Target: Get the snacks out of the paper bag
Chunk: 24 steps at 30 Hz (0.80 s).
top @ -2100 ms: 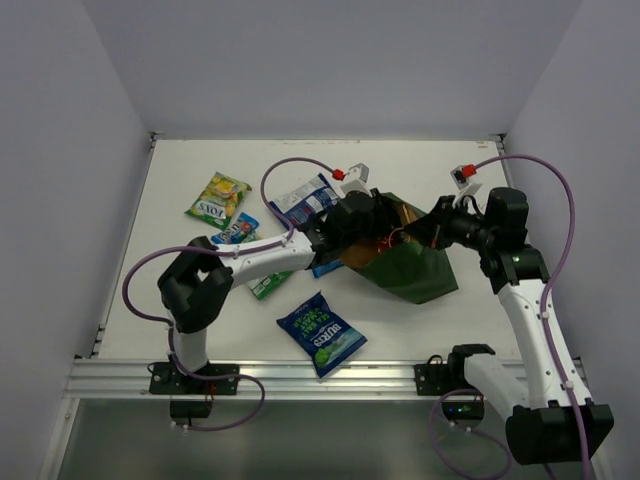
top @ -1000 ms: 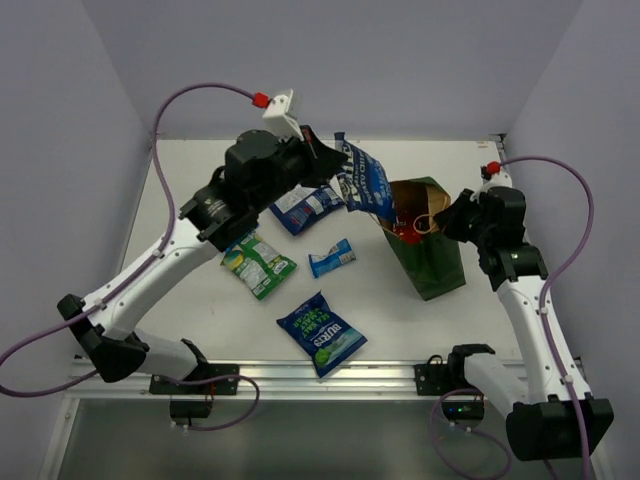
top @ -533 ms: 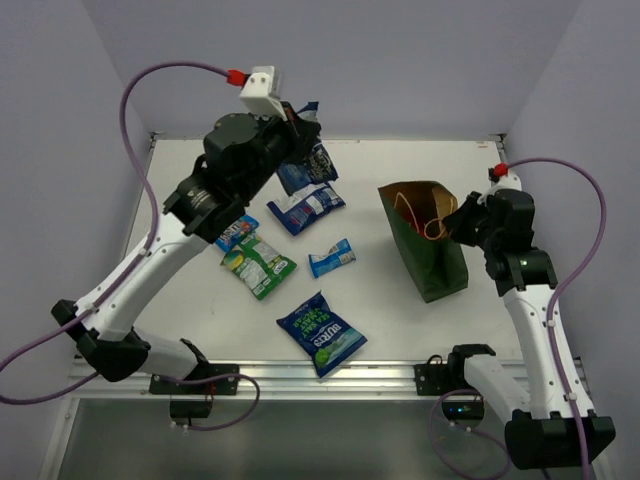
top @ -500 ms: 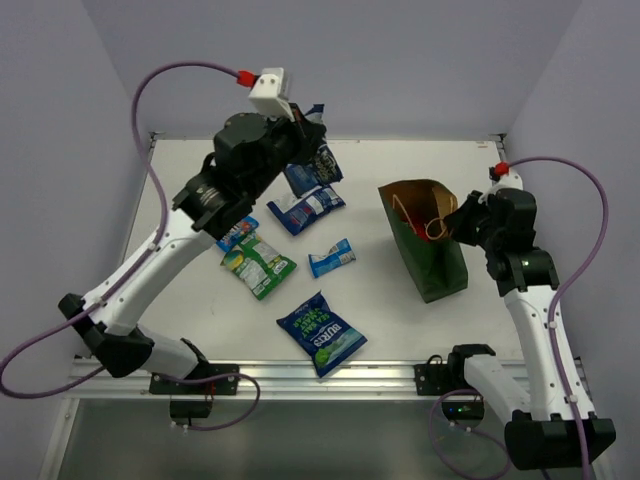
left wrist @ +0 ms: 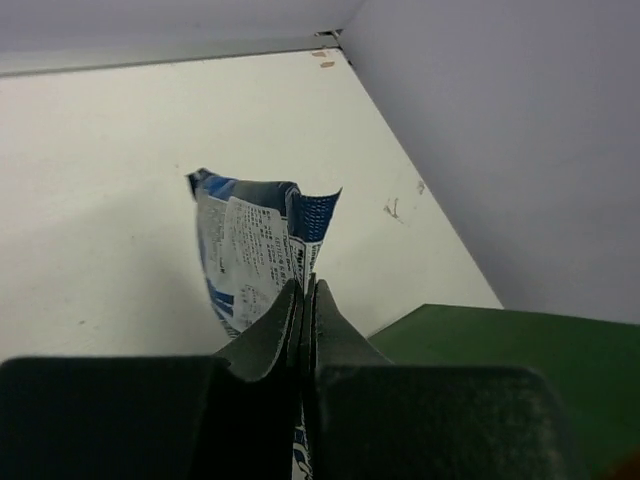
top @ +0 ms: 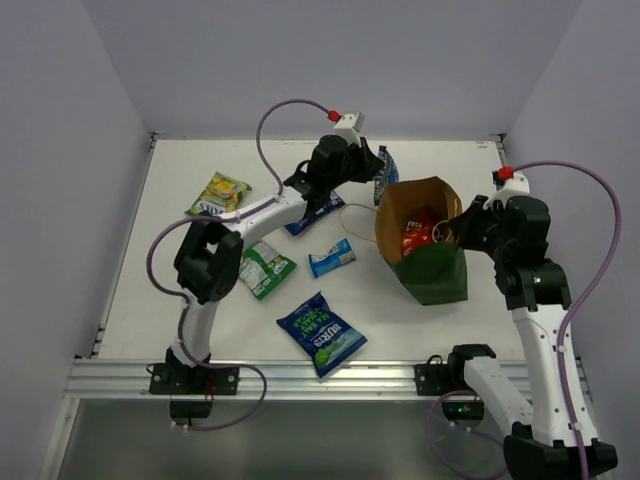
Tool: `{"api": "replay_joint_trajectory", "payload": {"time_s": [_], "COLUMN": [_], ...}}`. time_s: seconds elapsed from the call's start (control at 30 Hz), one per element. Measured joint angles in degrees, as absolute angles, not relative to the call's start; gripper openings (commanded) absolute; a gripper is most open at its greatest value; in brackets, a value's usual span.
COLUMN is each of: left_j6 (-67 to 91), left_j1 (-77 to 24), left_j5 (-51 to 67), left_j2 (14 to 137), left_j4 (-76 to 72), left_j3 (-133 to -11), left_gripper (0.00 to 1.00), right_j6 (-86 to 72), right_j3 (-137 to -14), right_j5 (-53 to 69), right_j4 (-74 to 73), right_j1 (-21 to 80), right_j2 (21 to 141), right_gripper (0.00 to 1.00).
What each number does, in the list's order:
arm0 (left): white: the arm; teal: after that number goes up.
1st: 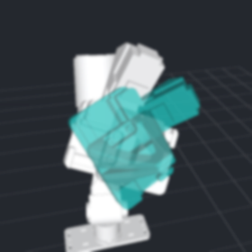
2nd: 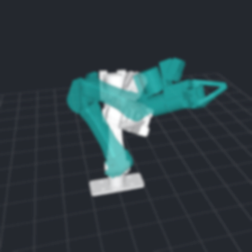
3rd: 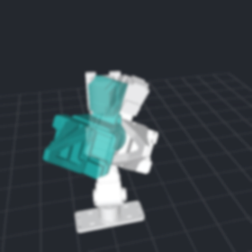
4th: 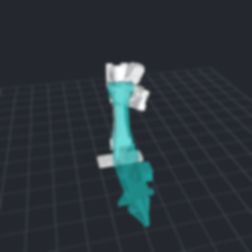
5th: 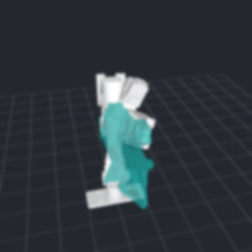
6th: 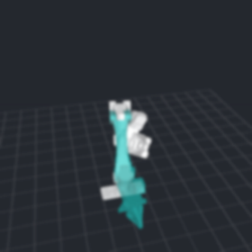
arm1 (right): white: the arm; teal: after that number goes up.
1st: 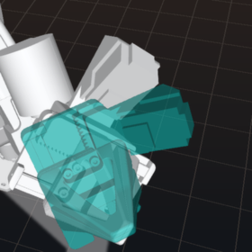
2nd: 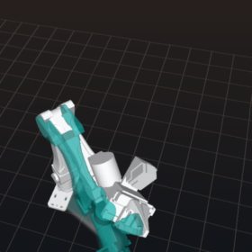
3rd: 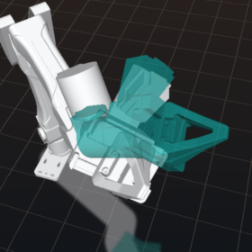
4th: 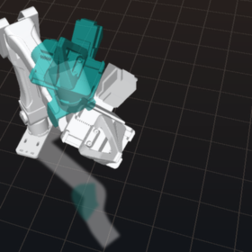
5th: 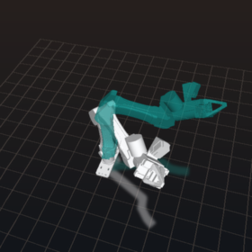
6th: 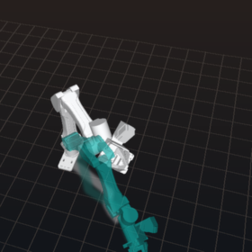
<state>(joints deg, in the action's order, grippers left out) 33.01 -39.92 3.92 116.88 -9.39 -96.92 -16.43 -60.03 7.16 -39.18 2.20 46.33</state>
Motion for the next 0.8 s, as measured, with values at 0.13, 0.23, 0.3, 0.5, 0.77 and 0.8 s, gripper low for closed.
{"api": "replay_joint_trajectory", "payload": {"time_s": [0.13,0.23,0.3,0.5,0.77,0.8], "left_j6": [39.53,41.06,40.77,34.65,20.97,19.79], "left_j1": [-38.15,-37.06,-36.34,-35.09,-34.89,-34.89], "left_j5": [8.56,9.13,8.84,5.91,3.01,2.74], "left_j2": [125.38,127.50,127.04,115.44,86.08,83.22], "left_j4": [-18.26,-19.14,-18.92,-8.51,0.01,0.71], "left_j3": [-96.31,-93.21,-90.24,-83.07,-79.68,-78.72], "left_gripper": [0.39,0.78,0.92,0.98,0.98,0.98], "right_j6": [-15.27,-14.26,-13.26,-9.32,4.25,6.24], "right_j3": [-59.96,-59.51,-59.42,-58.74,-58.67,-58.67], "right_j5": [7.49,7.88,8.14,5.89,2.57,2.31], "right_j4": [-39.24,-39.03,-39.00,-37.45,-32.01,-31.16], "right_j1": [2.17,2.20,2.20,3.84,8.14,8.14], "right_j2": [45.52,44.93,44.64,45.12,47.97,48.05], "right_gripper": [0.00,0.00,0.00,0.00,0.00,0.00]}}
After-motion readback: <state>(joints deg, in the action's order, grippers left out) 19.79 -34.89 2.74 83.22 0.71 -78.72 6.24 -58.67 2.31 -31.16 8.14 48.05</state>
